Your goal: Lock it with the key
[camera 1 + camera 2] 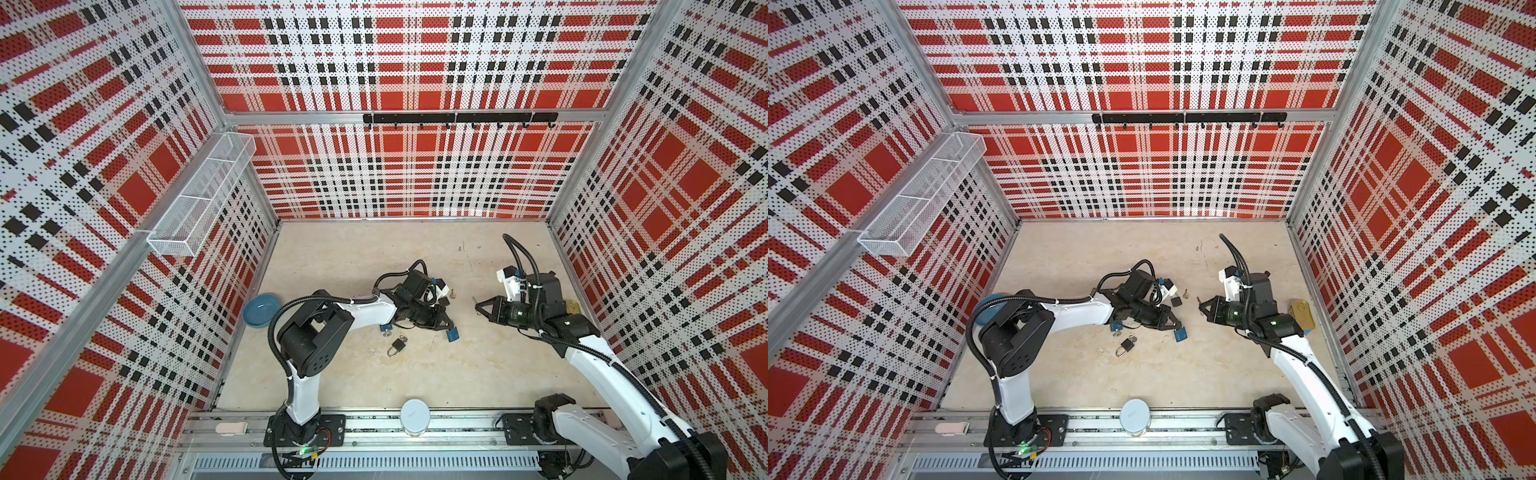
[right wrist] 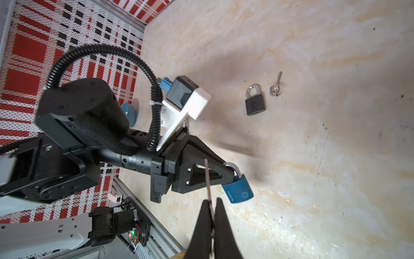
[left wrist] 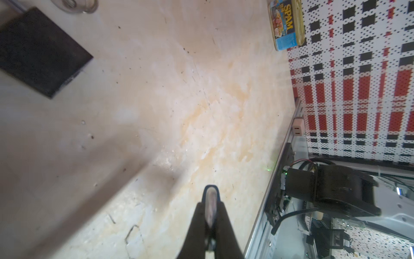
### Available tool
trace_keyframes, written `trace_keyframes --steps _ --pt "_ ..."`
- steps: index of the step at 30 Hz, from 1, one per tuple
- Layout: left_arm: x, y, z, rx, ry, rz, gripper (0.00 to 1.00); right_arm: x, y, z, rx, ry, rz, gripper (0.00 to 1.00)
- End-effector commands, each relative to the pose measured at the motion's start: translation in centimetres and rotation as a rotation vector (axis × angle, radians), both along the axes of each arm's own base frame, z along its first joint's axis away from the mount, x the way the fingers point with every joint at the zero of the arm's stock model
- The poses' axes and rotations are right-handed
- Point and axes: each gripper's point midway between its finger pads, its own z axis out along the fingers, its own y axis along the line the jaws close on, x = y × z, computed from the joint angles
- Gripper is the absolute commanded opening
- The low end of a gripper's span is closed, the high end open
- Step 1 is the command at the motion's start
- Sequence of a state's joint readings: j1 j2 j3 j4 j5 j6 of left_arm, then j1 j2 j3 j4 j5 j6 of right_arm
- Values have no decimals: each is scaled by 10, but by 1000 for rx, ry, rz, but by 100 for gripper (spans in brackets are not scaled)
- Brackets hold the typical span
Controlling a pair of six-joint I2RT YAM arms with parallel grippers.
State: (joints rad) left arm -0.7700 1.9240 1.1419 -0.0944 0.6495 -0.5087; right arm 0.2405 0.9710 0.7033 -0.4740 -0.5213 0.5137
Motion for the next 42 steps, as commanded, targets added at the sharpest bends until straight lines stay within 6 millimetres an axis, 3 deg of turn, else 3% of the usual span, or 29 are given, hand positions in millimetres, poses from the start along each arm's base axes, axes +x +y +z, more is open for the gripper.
trace_keyframes --steps 1,16,21,24,42 --pt "-2 -2 -8 61 -28 -39 0 3 -3 2 -2 -31 -20 0" --pt "-1 -5 -31 135 -14 -50 0 2 -6 -9 -17 -15 -31 0" --pt "2 -3 -30 146 -30 -41 26 1 -7 -15 -20 -1 -39 0" --pt "4 -2 -29 152 -40 -34 35 0 -8 -17 -25 2 -45 0" --pt "28 -2 1 148 -144 51 45 -3 -24 -42 -117 43 -101 0"
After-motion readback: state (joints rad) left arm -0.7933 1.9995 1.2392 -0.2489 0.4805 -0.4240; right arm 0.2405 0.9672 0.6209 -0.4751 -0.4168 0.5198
